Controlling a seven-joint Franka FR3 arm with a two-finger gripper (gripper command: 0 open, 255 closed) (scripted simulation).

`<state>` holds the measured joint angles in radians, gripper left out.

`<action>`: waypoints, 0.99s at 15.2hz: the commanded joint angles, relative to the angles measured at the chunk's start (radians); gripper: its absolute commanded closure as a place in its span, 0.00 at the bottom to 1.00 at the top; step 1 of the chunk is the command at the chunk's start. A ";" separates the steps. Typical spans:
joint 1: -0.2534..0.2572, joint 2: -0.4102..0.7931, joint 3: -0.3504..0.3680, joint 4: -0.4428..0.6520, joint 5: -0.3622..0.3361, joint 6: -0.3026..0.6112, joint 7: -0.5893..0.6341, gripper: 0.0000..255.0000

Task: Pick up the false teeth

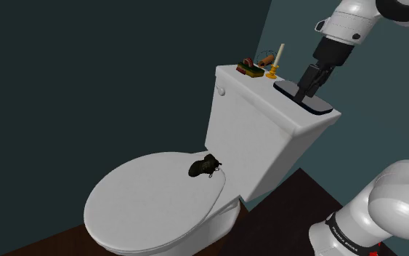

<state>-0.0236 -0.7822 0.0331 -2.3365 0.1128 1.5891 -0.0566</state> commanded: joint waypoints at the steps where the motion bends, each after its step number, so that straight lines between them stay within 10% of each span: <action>1: 0.000 0.000 0.000 0.000 0.000 0.000 0.000 0.00; 15: -0.017 0.525 -0.193 0.430 0.092 0.078 -0.202 0.00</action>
<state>-0.0402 -0.3019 -0.1474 -1.9427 0.1909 1.6619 -0.2429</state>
